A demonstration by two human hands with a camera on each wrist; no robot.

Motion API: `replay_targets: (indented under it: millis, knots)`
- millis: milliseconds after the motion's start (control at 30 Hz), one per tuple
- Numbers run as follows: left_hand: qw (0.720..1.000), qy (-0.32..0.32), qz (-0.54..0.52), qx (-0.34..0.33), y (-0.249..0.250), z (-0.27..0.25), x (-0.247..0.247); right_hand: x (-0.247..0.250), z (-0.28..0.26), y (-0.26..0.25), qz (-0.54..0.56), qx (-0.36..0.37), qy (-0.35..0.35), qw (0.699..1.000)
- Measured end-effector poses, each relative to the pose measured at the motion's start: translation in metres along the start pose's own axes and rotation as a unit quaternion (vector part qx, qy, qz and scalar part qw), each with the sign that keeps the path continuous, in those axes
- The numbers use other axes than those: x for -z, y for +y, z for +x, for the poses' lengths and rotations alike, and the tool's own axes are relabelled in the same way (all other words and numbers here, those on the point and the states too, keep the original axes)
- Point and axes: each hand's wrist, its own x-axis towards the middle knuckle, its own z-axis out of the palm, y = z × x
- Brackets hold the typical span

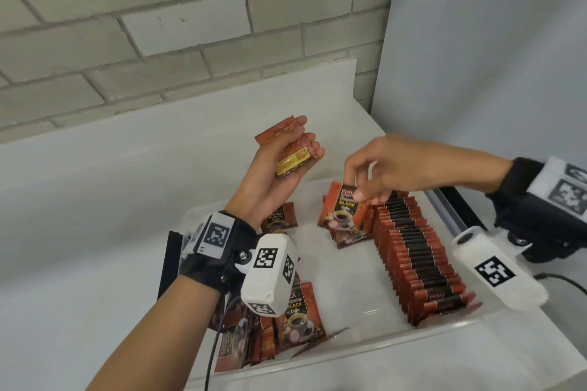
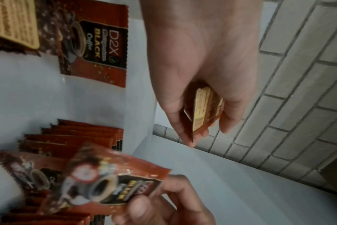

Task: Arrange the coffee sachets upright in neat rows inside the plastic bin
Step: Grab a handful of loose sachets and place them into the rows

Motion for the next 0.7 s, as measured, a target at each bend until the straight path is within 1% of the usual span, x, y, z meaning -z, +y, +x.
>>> replay_targets:
  millis: [100,167,233,400,533,700]
  knots:
    - [1.000,-0.002,-0.007,0.005,0.000,0.000,0.000,-0.012,0.007,0.001,-0.152,-0.001,0.006,0.988]
    - [1.000,-0.005,-0.009,0.006,0.000,-0.001,0.000,-0.018,0.011,0.001,-0.217,0.003,0.017,0.976]
    - [1.000,-0.007,-0.009,0.007,0.000,-0.001,0.000,-0.021,0.012,0.000,-0.257,0.006,0.025,0.966]
    - [1.000,-0.005,-0.004,0.008,0.000,-0.001,-0.001,-0.029,0.010,-0.004,-0.311,0.016,0.011,0.950]
    - [1.000,-0.004,0.000,0.010,0.000,-0.002,-0.003,-0.032,0.011,-0.003,-0.331,0.021,0.002,0.944]
    - [1.000,0.014,0.009,0.017,-0.001,-0.002,-0.004,-0.032,0.013,-0.002,-0.341,0.022,0.002,0.940]
